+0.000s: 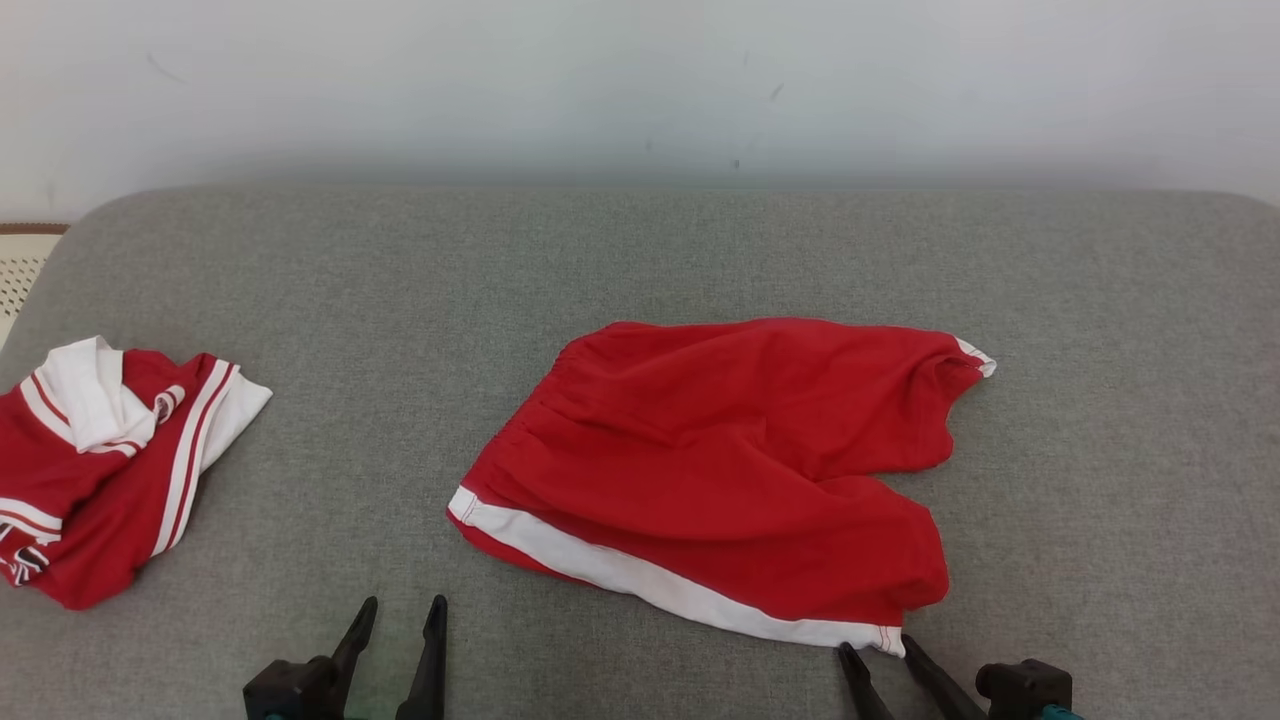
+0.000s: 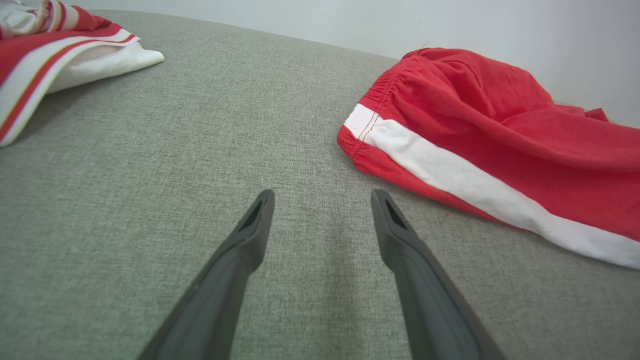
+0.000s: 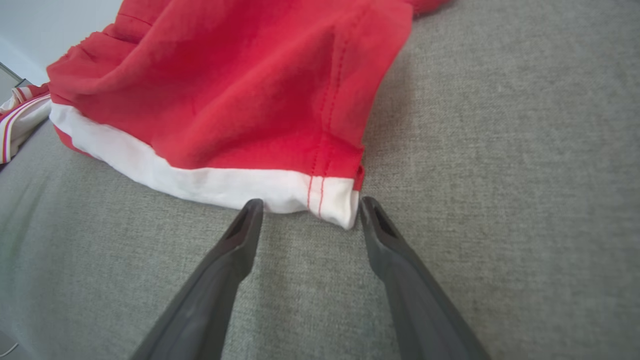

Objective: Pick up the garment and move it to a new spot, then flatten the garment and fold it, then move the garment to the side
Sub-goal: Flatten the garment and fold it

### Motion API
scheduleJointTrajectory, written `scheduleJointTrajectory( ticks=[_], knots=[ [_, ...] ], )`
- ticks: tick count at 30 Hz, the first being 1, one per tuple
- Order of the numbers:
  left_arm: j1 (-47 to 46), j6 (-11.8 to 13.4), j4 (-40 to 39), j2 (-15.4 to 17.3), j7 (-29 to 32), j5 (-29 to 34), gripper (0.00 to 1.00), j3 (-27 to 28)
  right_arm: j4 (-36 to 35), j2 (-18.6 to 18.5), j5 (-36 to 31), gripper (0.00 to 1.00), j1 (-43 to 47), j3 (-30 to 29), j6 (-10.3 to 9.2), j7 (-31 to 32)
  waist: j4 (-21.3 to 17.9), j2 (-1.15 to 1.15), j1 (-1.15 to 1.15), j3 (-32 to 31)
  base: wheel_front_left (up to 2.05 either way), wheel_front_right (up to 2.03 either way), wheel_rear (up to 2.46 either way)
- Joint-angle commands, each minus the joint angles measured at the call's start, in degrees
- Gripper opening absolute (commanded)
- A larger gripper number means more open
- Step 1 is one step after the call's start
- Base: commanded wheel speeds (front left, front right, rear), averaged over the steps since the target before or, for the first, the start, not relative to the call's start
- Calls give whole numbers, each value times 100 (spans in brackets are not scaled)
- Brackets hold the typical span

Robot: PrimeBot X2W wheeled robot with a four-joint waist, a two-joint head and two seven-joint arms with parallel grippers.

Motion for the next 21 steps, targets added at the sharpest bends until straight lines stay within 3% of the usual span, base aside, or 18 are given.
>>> scheduleJointTrajectory(
  ticks=[1,7,9,10,12,13,14,21],
  knots=[
    [-77,-12,-4,4,-9,-23,100,-15,68,-41,37,100,-45,-3,-5,4,-2,0,0,6,0,0,0],
    [-100,-8,-7,4,-9,-48,100,-34,18,26,68,100,-121,123,-5,4,-6,0,0,28,0,0,0],
    [-118,-8,-10,4,-9,-48,100,-40,15,29,84,70,-150,159,-5,4,-1,0,0,34,0,0,0],
    [-123,-5,-11,4,-9,-50,100,-43,5,14,98,44,-158,156,-5,4,2,0,0,37,0,0,0],
    [-127,1,-18,4,-9,-56,100,-47,-35,-36,135,27,-134,116,-5,3,7,0,0,45,0,0,0],
    [-124,6,-22,4,-9,-61,100,-46,-44,-65,147,10,-107,92,-5,3,5,0,0,46,0,0,0],
    [-119,9,-25,4,-9,-66,100,-43,-45,-83,145,0,-78,75,-5,2,2,0,0,50,0,0,0],
    [-163,-26,-41,4,-9,-40,100,-6,7,-167,43,0,-64,-49,-5,2,-67,0,0,94,0,0,0]
  ],
)
